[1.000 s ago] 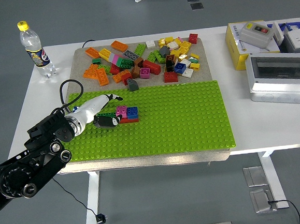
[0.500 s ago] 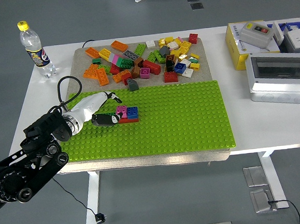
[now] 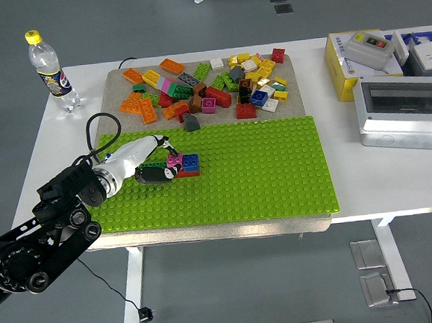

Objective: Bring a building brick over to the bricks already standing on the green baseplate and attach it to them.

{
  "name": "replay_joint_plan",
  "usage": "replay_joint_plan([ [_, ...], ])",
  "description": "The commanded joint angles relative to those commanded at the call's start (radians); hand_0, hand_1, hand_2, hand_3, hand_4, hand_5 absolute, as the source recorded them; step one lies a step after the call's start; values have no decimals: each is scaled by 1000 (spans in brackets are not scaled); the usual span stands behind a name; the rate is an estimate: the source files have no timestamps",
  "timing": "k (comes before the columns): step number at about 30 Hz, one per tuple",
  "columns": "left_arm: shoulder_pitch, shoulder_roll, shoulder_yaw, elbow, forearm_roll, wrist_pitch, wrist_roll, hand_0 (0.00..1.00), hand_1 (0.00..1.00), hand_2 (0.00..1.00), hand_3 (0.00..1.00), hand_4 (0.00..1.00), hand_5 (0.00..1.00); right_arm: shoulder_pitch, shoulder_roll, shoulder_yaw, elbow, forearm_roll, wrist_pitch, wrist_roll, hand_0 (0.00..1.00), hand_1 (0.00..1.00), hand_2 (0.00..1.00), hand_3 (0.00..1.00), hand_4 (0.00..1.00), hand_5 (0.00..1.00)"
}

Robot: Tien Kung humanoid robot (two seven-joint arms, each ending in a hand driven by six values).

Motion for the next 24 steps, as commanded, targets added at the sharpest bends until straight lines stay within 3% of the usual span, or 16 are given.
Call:
replay_joint_plan([
  [24, -5, -8, 3, 45, -9, 8, -16, 998, 963, 966, 674, 620, 432, 2, 1, -2, 0, -2, 4, 1, 717, 716, 765, 731, 525, 691],
])
